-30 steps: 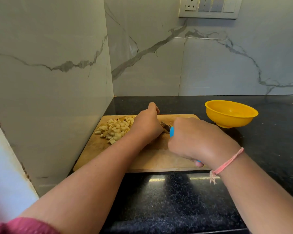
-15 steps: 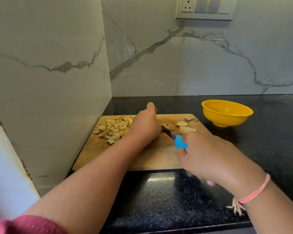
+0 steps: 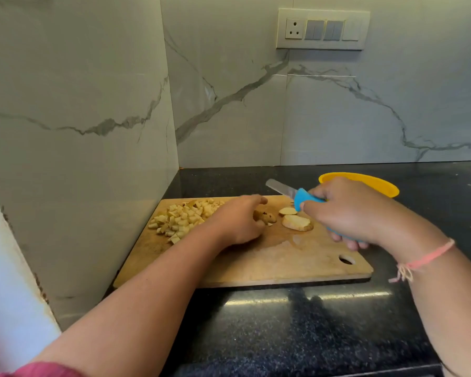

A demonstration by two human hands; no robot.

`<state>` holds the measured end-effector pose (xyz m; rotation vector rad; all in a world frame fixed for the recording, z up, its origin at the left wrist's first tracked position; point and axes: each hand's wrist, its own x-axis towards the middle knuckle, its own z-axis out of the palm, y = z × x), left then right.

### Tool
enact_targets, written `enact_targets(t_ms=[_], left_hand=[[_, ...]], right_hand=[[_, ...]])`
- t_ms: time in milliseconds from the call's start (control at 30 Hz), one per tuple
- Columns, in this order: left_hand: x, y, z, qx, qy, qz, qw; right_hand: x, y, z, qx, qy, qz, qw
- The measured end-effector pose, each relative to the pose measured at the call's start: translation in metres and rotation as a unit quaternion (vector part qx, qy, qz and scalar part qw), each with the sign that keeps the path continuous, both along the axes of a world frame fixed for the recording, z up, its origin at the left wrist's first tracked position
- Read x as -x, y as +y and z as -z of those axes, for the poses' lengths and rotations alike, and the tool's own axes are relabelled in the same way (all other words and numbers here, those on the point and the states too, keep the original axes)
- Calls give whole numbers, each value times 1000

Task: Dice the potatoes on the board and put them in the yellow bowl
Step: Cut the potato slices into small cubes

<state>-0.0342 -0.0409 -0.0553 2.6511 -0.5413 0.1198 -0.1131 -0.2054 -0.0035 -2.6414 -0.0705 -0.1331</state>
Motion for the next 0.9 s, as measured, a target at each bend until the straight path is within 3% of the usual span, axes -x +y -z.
enact_targets(t_ms=[267, 733, 900], left_hand=[[-7, 5, -6, -28, -6, 18, 999], [-13, 30, -19, -40, -76, -116, 990], [-12, 36, -22, -37, -47, -116, 992]], right_hand=[[-57, 12, 0, -38, -47, -25, 998], [-71, -1, 28, -85, -93, -12, 992], [-71, -1, 31, -86, -108, -5, 990]])
